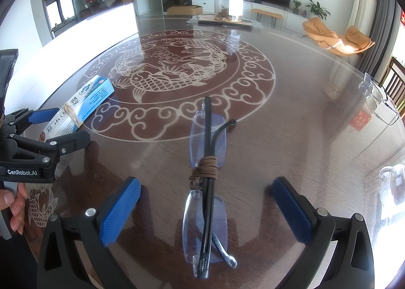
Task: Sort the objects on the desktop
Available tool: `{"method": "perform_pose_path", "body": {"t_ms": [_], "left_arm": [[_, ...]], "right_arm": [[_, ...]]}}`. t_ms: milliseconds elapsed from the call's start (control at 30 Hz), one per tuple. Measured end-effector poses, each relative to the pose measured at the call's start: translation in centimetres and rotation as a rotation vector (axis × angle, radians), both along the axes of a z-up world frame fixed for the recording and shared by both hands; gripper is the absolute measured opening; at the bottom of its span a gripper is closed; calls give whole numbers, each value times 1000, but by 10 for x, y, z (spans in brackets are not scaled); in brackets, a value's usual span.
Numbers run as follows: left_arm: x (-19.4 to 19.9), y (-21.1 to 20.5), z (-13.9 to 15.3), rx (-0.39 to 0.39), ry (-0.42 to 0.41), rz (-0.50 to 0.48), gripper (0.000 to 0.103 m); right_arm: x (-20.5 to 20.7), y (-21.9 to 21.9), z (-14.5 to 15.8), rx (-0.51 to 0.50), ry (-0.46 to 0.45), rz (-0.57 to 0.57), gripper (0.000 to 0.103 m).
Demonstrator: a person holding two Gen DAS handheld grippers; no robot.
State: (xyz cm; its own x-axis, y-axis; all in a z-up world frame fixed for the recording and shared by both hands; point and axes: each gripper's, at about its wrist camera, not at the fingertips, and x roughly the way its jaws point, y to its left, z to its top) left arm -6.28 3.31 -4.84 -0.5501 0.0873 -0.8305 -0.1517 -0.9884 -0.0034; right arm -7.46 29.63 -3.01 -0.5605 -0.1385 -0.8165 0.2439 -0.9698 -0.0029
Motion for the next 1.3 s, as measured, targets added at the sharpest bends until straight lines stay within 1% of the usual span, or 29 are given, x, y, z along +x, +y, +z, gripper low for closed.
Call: {"method": "perform_pose_path", "body": {"t_ms": [367,433,467,533,567,600,633,667,700,733,800,867,933,1000,1033,1067,1200,1300], "left_arm": [[0,-1,-1,-2,-4,1,103],[-3,0,0,-8,-36,-11,103],[-7,1,1,-14,-66,-19,103],[-13,3,2,-22,-120,-34,103],[-16,6,2,-26,-130,-56,103],[-16,8,2,-26,-120,-79,103],[-14,9,4,-23,-87,-100,89],[-11,9,8,-19,-55,-119,67],[-8,8,11,-17,-42,-127,55],[-6,4,13,6,-45,-135,43],[1,-13,17,82,-57,-128,43],[11,-34,24,133,-45,-98,43],[22,-54,34,181,-23,-70,43],[30,-66,50,198,16,-49,43],[34,-72,59,202,42,-45,43],[38,-76,69,207,68,-37,43],[50,-97,111,242,165,0,43],[56,-121,138,261,213,37,43]], "right_arm": [[0,0,0,0,0,0,103],[0,-1,-1,7,1,0,103],[-3,-2,-1,14,-24,9,103],[-17,-4,0,41,-133,55,103],[-24,-4,1,52,-174,77,101],[-28,-5,4,61,-194,100,97],[-32,-7,7,66,-200,124,83],[-35,-8,11,68,-205,139,63],[-38,-9,13,71,-213,146,52],[-40,-11,15,81,-226,142,27],[-39,-14,17,103,-257,140,27],[-29,-16,25,110,-245,143,27],[-20,-18,33,95,-235,143,27],[-14,-23,39,99,-232,153,27],[-13,-27,42,97,-231,165,17],[-13,-31,46,96,-229,175,11],[-17,-53,73,92,-166,217,9],[-24,-72,97,73,-116,247,6]]}}
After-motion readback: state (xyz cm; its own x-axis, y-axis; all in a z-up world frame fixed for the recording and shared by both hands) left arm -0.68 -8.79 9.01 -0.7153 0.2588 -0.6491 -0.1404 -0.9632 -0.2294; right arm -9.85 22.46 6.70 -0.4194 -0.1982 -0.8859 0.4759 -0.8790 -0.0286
